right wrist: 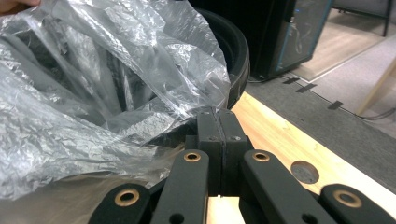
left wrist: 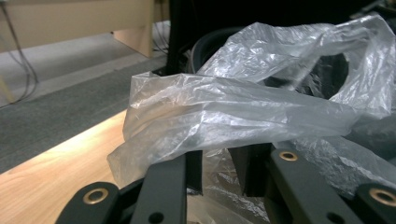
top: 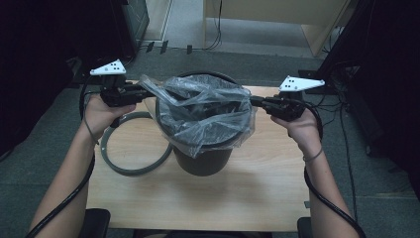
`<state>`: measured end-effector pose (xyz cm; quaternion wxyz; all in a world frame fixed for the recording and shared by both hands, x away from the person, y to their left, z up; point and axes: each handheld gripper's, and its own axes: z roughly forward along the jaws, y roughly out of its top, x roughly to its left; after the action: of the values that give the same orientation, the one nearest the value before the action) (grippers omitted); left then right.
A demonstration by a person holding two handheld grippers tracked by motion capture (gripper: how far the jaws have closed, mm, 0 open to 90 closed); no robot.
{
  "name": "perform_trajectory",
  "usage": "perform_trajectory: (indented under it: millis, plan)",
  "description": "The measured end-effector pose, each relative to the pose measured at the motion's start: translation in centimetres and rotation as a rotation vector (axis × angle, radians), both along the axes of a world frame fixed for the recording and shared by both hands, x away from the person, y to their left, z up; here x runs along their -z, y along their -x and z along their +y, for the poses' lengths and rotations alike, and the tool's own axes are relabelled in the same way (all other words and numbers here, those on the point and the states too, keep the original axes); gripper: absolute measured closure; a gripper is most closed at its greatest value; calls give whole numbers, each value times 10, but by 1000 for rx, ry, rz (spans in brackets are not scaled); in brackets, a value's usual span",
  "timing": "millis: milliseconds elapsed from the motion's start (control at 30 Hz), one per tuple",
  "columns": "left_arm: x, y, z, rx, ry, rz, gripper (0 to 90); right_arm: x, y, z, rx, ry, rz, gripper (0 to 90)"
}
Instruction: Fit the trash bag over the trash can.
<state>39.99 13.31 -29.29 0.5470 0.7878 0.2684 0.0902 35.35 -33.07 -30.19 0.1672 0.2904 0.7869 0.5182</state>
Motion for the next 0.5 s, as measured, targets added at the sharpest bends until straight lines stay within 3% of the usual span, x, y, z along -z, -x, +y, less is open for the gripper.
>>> perform_trajectory:
  millis: [133, 200, 333, 500]
  plan:
    - [0, 6, 1, 50, -3, 4, 745, -2, 7, -3, -39, 26, -7, 900]
    - [-1, 7, 0, 54, -13, -16, 715, -4, 7, -4, -36, 42, -15, 900]
    - [1, -1, -1, 31, 6, -14, 659, -6, 1, -2, -19, 43, -13, 900]
    - [6, -12, -7, -16, -3, -15, 663, -2, -12, -1, 7, 35, 14, 900]
